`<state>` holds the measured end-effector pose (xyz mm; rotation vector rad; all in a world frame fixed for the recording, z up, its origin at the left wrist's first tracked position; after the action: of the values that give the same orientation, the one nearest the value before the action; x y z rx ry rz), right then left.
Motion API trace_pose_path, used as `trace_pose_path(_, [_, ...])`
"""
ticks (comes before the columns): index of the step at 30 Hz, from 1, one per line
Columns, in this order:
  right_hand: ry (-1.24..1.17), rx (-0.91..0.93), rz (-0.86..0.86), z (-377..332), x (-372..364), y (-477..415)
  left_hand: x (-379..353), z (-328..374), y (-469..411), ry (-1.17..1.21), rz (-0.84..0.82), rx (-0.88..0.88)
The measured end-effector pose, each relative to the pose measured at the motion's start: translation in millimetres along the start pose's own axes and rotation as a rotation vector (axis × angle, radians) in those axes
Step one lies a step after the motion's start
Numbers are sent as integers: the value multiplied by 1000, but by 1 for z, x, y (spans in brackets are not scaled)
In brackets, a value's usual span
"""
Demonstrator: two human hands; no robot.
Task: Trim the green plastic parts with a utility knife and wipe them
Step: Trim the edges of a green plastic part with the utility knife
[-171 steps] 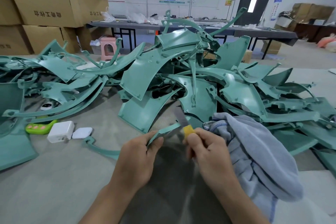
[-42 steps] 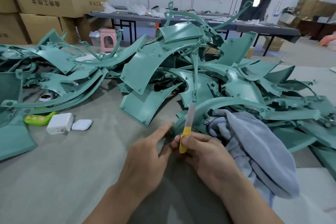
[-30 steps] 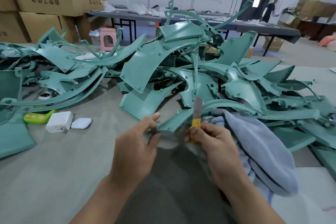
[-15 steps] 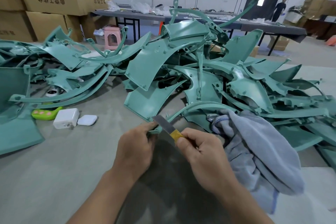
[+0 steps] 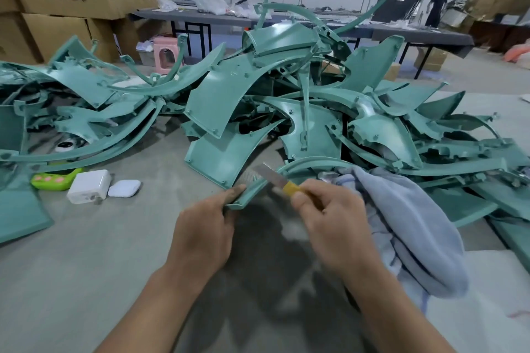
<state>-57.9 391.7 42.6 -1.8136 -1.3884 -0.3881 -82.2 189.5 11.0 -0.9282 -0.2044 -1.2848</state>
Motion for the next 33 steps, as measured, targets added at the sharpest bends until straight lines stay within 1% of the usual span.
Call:
trace_pose_path(3, [107, -312, 159, 42, 29, -13, 0, 1, 1, 23, 3, -3])
trace_pose_path(4, [150, -368, 223, 52, 40, -13, 1, 1, 1, 36, 4, 3])
trace_pose_path(5, [165, -384, 277, 56, 48, -13, 1, 0, 1, 49, 7, 12])
trace_pose_path(6, [137, -362, 302, 55, 51, -12, 2, -1, 2, 57, 12, 16])
trace_pose_path(7, [81, -304, 287, 48, 49, -11, 3, -2, 2, 57, 17, 16])
trace_pose_path(10, [-19, -102, 135, 15, 23, -4, 4, -2, 2, 44, 31, 2])
trace_pose_path(11, [-11, -79, 111, 12, 17, -4, 5, -3, 2, 48, 33, 11])
trace_pose_path(12, [10, -103, 115, 16, 16, -6, 5, -4, 2, 53, 32, 21])
trace_pose_path(14, [45, -270, 173, 40, 25, -11, 6, -7, 2, 62, 37, 33])
trace_pose_path(16, [47, -442, 279, 68, 43, -11, 11, -9, 2, 63, 69, 47])
trace_pose_path(18, [-15, -538, 383, 85, 53, -6, 14, -11, 3, 56, 102, 64])
trace_pose_path(20, [-152, -513, 392, 83, 46, -4, 14, -13, 4, 59, 103, 71])
trace_pose_path(22, [-282, -417, 297, 68, 27, -5, 14, -13, 4, 67, 102, 63])
trace_pose_path(24, [-239, -322, 185, 55, 14, -7, 16, -11, 4, 79, 123, 51])
trace_pose_path(25, [-177, -301, 173, 54, 15, -9, 19, -12, 3, 83, 136, 52])
trace_pose_path(26, [-117, -315, 201, 57, 19, -10, 22, -14, 3, 92, 154, 54])
trace_pose_path(28, [-71, -412, 294, 70, 34, -10, 30, -21, 2, 135, 183, 83])
trace_pose_path(30, [-151, -453, 363, 77, 44, -8, 37, -33, 1, 150, 226, 176])
trace_pose_path(32, [-284, -390, 372, 69, 43, -8, 42, -43, 1, 134, 269, 270])
trace_pose_path(33, [-341, -356, 351, 64, 38, -8, 43, -47, 0, 162, 291, 307])
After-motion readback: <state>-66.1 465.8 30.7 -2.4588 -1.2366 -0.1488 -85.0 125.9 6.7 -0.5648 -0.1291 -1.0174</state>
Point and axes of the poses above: each hand's wrist, its own y-axis away from the middle knuckle, its own x-axis out of the back of the hand, z = x × y, the point moved 8 cm from there along -y, towards the middle knuckle, and after that the axes turned 8 degrees about y, right-handed, at the moved point
